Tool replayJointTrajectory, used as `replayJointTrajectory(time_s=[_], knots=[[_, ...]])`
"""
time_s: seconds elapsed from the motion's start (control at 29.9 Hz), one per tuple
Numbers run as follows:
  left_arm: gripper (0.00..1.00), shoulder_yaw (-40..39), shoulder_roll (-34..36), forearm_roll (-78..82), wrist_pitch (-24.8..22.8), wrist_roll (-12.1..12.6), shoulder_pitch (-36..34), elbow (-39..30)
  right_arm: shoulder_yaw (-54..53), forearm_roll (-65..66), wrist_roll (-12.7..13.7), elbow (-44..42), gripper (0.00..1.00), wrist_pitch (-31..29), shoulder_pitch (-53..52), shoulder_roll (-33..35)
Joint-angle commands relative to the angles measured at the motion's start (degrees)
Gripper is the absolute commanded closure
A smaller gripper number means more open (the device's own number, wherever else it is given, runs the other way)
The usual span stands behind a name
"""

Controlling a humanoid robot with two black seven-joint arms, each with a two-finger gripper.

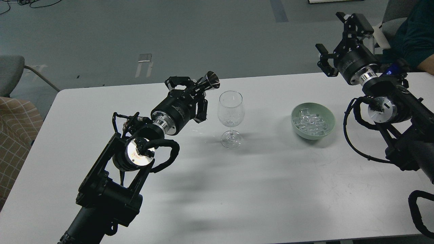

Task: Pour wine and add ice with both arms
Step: 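Tilt the jigger over the wine glass with the left gripper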

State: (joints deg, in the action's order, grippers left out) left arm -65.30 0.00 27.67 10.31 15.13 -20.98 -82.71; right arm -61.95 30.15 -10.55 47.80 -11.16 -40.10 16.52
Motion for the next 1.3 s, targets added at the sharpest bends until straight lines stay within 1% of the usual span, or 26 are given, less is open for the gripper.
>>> replayJointTrajectory(time_s=[0.0, 0.3, 0.5, 1.27], knots=[[1.0, 0.0, 0.0, 0.37, -0.12, -0.01, -0.02, 0.27, -0.01, 0.0, 0.0, 0.01, 0.0, 0.0, 0.02, 0.01], [1.0, 0.17, 0.0, 1.77, 0.06, 0.34, -1.25, 0.27, -0.01, 0.0, 0.0, 0.01, 0.0, 0.0, 0.02, 0.01], [1.0, 3.51, 0.0, 3.17, -0.03, 0.34, -1.87, 0.36, -0.01, 0.0, 0.0, 0.01, 0.0, 0.0, 0.02, 0.01], [1.0, 3.69, 0.0, 10.39, -0.65, 0.17, -1.69, 0.71, -0.02, 0.0, 0.0, 0.01, 0.0, 0.0, 0.02, -0.08]])
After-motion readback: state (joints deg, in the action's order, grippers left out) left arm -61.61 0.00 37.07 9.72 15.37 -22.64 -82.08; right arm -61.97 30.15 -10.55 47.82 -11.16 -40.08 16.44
